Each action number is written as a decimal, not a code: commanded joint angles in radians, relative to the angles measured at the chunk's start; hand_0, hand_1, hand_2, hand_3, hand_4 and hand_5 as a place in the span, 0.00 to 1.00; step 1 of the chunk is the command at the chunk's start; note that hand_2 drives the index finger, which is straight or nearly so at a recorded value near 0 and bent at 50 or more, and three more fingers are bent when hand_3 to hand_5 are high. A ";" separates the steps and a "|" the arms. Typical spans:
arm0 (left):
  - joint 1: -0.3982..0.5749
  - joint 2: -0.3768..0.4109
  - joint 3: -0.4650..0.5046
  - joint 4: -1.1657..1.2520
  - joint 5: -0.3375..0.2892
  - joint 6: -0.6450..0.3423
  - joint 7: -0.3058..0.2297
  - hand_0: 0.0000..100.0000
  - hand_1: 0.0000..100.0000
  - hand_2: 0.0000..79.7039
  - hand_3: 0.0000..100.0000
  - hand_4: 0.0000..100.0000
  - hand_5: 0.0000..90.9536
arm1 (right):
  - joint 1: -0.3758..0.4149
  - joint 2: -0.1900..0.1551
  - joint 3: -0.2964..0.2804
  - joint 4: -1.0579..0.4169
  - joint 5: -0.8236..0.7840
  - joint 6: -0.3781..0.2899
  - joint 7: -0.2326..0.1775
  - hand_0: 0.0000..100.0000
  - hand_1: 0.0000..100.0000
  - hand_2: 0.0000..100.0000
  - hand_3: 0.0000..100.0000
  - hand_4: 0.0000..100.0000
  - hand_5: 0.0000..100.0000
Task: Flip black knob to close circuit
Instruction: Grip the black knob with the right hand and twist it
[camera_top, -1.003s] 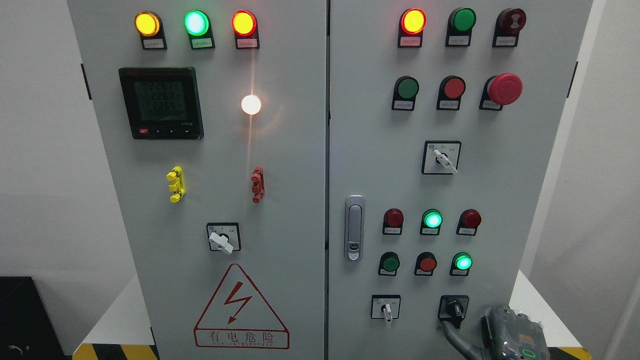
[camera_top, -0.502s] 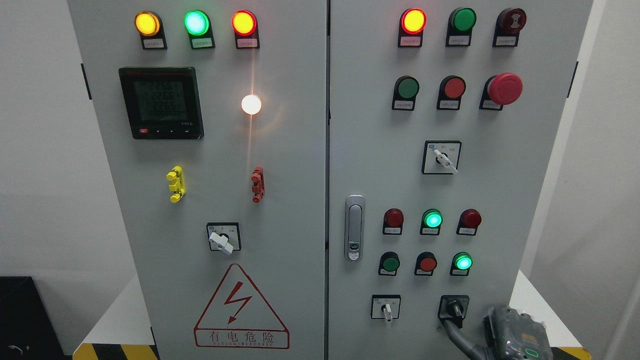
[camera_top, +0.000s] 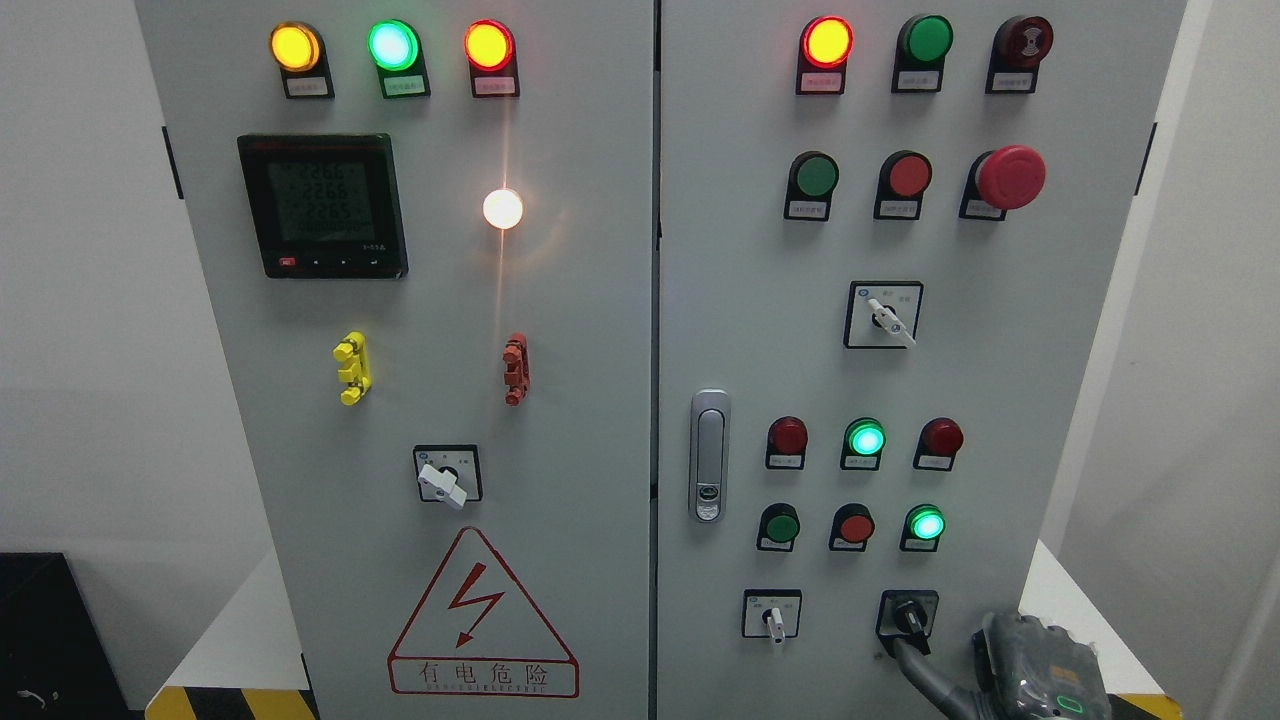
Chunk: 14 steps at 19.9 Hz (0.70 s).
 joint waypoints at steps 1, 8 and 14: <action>0.000 0.000 0.001 0.001 0.000 -0.001 -0.001 0.12 0.56 0.00 0.00 0.00 0.00 | -0.004 0.000 -0.018 -0.006 -0.004 0.002 0.000 0.00 0.00 0.91 1.00 0.95 0.98; 0.000 0.000 -0.001 -0.001 0.000 -0.001 -0.001 0.12 0.56 0.00 0.00 0.00 0.00 | -0.007 0.002 -0.019 -0.012 -0.007 0.004 0.000 0.00 0.00 0.91 1.00 0.95 0.98; 0.000 0.000 -0.001 -0.001 0.001 -0.001 -0.001 0.12 0.56 0.00 0.00 0.00 0.00 | -0.011 0.002 -0.029 -0.024 -0.018 0.004 0.002 0.00 0.00 0.91 1.00 0.95 0.98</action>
